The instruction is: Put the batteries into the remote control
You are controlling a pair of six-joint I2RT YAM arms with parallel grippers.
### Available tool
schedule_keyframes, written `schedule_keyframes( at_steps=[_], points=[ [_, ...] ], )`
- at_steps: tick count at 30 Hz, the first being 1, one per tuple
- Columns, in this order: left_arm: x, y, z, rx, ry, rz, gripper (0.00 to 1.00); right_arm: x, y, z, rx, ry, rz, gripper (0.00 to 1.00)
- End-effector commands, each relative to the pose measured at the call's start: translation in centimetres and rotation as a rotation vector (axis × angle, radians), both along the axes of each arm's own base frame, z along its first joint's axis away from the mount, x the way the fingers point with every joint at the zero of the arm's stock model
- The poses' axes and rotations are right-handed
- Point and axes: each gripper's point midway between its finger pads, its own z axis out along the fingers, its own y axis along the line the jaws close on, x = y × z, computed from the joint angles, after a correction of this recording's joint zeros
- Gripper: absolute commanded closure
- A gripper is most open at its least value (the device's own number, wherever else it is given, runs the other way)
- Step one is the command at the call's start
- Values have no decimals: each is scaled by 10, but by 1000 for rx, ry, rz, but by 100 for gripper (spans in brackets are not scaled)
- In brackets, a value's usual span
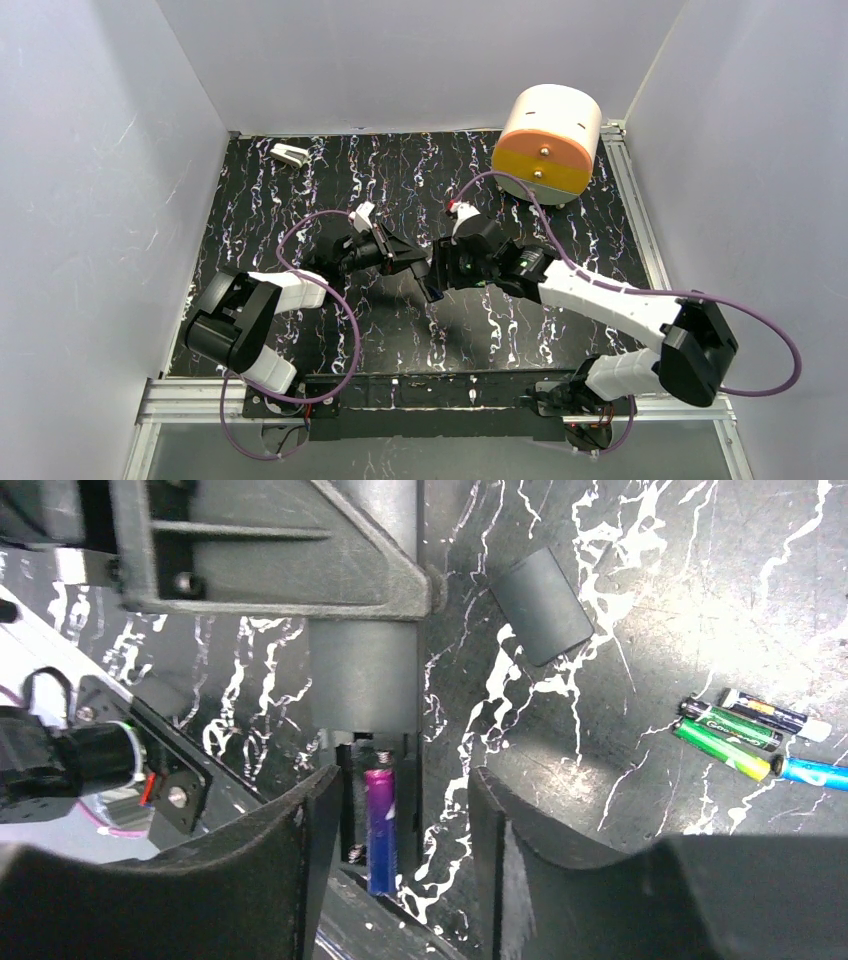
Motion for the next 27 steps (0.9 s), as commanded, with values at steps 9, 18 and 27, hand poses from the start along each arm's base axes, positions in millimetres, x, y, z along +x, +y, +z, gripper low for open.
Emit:
schedule_keyframes(
  at_steps=[9,18,27],
  points=[
    [9,-7,40,-70,-22,-21,100,18,-17,81,350,-174,-230,30],
    [20,-1,72,-137,27,6,100,35,-62,117,629,-253,-530,7],
    [26,10,103,-172,44,39,100,38,-76,132,730,-254,-587,4]
  ],
)
